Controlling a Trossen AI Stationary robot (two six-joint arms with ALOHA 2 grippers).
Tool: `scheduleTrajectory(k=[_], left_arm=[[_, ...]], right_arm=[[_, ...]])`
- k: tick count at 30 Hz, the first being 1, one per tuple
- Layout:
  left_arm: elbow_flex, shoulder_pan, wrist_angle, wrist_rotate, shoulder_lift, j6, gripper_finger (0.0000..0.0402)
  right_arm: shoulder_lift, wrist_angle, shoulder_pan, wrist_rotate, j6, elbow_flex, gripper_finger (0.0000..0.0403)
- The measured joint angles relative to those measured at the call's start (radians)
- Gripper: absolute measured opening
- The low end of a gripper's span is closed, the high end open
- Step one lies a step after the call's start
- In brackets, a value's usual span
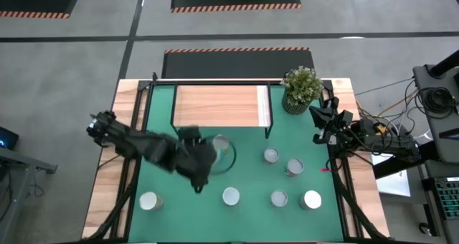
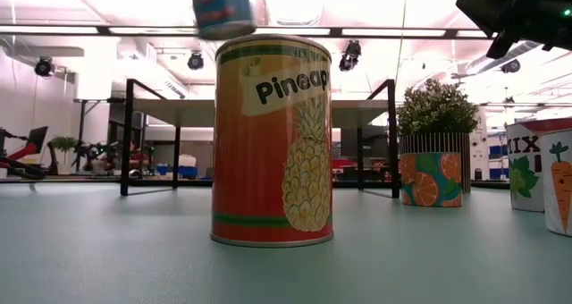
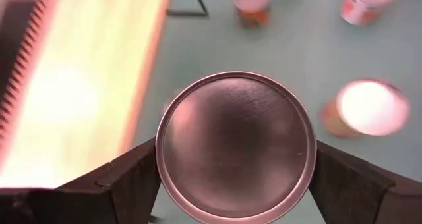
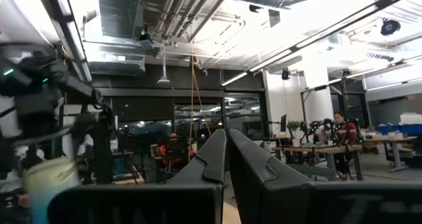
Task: Pick and place cans onto a shelf
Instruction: Put the canned cherries on the shelf
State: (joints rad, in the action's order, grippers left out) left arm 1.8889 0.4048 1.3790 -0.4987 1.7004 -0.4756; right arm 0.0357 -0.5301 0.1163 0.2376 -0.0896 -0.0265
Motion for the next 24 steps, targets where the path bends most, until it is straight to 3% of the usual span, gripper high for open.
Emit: scheduleTrajectory(k=[5, 10, 18, 24], left_arm=[[0.107, -0.16, 0.064, 0.007, 0.0, 0.221, 0.031], [0.13, -0.341, 0.104, 0.085, 0.0, 0.39, 0.0309], [0.076, -0.635, 0.105, 0.265, -0.003, 0.398, 0.0309], [0.036, -0.752, 0.101, 0.316, -0.01, 0.462, 0.0311]], right_arm=[[0.0, 0.0, 0.0, -0.001, 0.013, 0.0, 0.0009], [0.0, 0.0, 0.0, -0.002, 0.032, 0.0, 0.0009], [0.0, 0.001, 0.0, -0.002, 0.037, 0.0, 0.0009], [0.0, 0.001, 0.0, -0.002, 0.037, 0.0, 0.0009]])
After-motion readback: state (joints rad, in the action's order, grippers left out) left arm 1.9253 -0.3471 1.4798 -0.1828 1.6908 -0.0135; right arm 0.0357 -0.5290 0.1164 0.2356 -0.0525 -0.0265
